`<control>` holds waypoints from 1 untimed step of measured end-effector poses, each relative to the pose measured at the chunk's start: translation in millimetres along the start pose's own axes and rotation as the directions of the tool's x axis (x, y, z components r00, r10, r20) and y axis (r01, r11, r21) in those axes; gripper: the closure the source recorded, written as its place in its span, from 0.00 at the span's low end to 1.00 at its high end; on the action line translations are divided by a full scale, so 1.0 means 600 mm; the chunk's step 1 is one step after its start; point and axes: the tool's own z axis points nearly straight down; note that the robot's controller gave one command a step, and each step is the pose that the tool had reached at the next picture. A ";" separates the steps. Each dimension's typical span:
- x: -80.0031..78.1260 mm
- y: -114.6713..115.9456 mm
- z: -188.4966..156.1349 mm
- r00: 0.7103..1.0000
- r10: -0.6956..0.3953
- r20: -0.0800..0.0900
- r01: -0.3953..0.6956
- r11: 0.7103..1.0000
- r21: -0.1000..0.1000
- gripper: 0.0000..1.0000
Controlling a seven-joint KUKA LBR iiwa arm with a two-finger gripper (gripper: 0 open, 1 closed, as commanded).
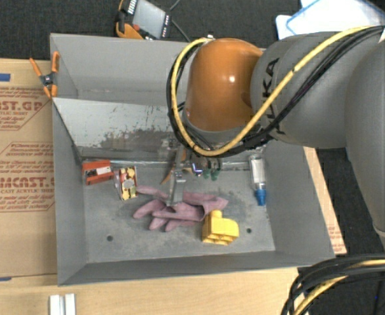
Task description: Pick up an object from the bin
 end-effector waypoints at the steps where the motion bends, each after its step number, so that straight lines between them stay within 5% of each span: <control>1: 0.000 0.000 0.000 1.000 0.000 0.000 0.000 1.000 0.000 0.00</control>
Offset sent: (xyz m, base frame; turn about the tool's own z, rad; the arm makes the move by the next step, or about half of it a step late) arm -0.0510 0.0145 -0.0526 0.0348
